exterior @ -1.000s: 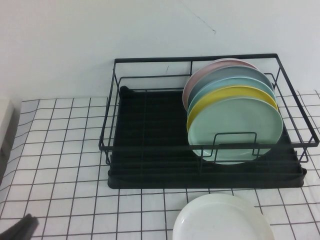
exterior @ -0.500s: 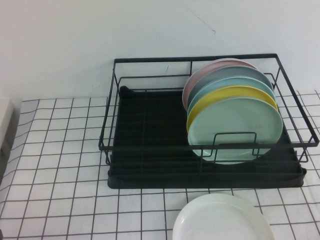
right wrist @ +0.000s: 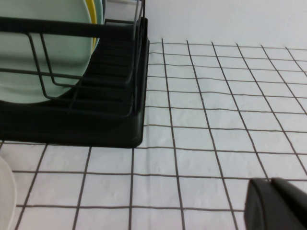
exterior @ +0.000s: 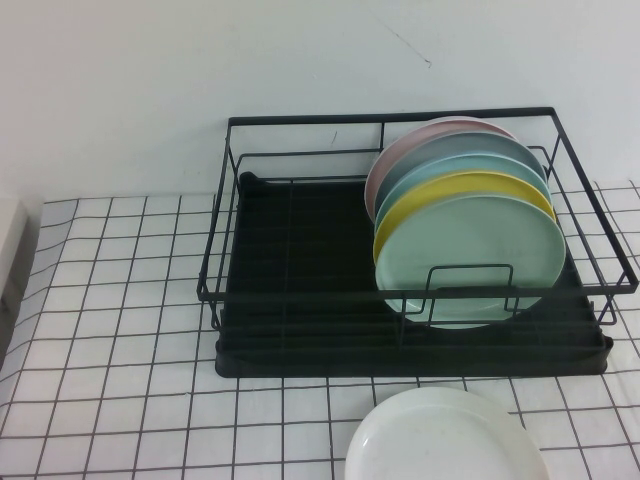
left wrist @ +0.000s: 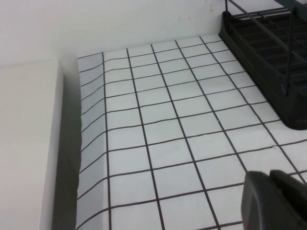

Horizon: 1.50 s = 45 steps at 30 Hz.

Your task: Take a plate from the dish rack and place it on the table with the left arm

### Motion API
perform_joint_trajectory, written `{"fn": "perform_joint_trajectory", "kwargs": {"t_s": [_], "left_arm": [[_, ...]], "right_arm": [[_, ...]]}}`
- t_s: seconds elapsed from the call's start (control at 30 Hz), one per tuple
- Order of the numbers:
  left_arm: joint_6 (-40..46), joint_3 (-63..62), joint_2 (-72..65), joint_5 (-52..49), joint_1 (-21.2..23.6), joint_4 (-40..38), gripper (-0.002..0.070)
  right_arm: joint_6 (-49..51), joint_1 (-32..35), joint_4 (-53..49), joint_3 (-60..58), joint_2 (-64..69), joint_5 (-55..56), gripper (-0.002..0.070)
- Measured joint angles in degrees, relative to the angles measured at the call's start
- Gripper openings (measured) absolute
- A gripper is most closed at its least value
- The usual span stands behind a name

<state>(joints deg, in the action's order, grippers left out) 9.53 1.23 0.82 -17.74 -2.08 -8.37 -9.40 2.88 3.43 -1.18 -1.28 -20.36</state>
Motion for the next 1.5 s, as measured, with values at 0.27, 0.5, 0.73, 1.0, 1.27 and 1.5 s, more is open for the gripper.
{"fn": "perform_joint_trajectory", "kwargs": {"t_s": [0.27,0.5,0.73,1.0,1.27,1.5], "left_arm": [[0.00,-0.10,0.00,0.00,1.29,-0.14,-0.0003],[0.00,-0.10,0.00,-0.22,1.29,-0.14,-0.0003],[0.46,-0.10,0.00,-0.36,1.29,-0.18,-0.0003],[0.69,-0.10,0.00,-0.41,1.29,-0.18,-0.0003],[0.95,-0.10,0.00,-0.50,1.29,-0.18,-0.0003],[1.08,-0.10,0.00,-0.50,1.29,-0.18,-0.0003]], "right_arm": [[0.00,0.00,0.00,0.00,0.00,0.00,-0.0001],[0.00,0.00,0.00,0.00,0.00,0.00,-0.0001],[0.00,0.00,0.00,0.00,0.00,0.00,-0.0001],[0.00,0.00,0.00,0.00,0.00,0.00,-0.0001],[0.00,0.00,0.00,0.00,0.00,0.00,-0.0001],[0.00,0.00,0.00,0.00,0.00,0.00,-0.0001]]}}
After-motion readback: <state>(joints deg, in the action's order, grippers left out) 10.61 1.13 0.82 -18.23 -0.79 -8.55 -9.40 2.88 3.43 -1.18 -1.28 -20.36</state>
